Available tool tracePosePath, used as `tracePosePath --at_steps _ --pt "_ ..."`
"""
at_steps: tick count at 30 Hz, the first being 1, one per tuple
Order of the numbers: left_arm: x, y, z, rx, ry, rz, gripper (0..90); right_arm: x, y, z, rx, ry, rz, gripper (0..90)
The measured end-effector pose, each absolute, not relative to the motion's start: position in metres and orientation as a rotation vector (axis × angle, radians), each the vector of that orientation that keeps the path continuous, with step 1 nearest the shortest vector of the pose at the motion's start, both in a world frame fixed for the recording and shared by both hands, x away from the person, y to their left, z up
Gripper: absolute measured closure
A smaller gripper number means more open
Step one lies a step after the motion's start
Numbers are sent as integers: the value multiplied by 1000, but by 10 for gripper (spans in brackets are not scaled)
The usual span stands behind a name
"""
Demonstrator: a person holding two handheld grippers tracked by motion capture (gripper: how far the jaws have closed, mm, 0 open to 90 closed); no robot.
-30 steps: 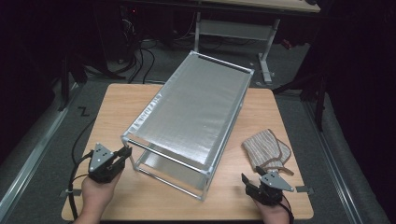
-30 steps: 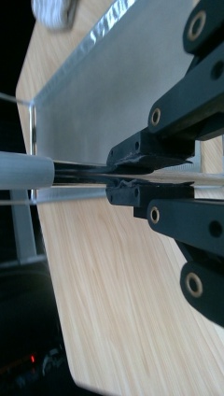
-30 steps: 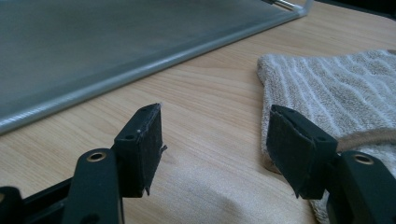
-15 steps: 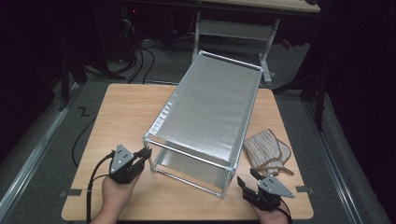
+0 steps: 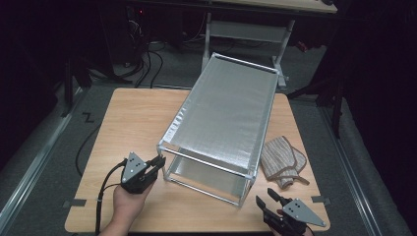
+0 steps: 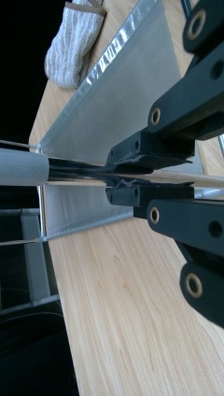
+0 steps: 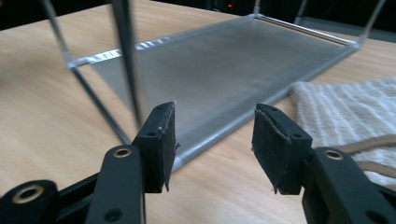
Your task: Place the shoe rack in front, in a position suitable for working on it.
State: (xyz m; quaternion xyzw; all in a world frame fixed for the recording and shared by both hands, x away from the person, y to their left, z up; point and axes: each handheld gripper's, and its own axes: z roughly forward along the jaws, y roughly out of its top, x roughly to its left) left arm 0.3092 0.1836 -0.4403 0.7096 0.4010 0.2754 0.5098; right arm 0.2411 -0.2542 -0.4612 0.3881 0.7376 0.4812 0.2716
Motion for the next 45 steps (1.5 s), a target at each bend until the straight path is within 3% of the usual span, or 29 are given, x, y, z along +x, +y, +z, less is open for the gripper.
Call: tracePosePath --at_steps 9,20,45 --pt "308 183 -441 1697 975 654 804 237 -234 -457 1005 2026 1376 573" --pt "306 182 -444 1674 983 652 803 242 -219 -454 929 2014 1395 803" --pt "326 254 -441 1602 1219 796 802 239 -132 -457 424 2267 1460 796"
